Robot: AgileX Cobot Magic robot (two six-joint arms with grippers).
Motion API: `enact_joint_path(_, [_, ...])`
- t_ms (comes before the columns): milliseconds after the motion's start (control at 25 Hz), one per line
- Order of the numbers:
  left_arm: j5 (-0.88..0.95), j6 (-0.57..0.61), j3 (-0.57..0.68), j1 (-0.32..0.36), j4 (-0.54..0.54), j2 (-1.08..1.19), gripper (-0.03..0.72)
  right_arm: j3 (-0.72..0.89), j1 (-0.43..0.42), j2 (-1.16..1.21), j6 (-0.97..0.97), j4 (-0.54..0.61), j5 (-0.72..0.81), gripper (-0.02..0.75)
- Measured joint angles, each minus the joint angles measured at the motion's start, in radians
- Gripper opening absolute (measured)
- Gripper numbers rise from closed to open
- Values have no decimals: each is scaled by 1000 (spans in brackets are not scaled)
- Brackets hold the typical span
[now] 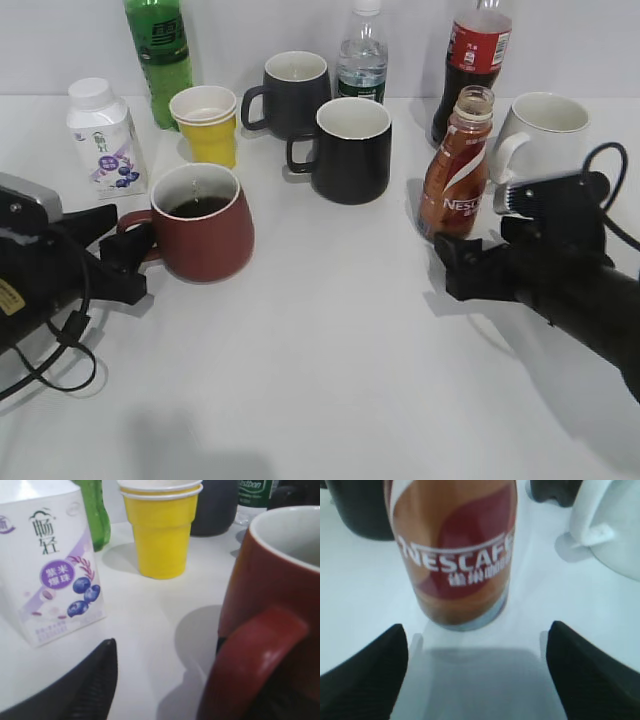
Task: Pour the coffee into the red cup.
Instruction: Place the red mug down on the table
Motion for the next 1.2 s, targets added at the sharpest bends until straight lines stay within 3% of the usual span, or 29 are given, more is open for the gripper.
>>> enact_joint_path(760, [64, -54, 45, 0, 27, -72, 487, 46, 0, -30, 0, 2, -17, 624])
enact_joint_path(1000, [114, -59, -34, -1, 15, -72, 482, 46, 0, -30, -11, 1, -41, 608])
enact_joint_path(1200, [196, -59, -111, -1, 4, -71, 430, 46, 0, -30, -16, -1, -45, 598])
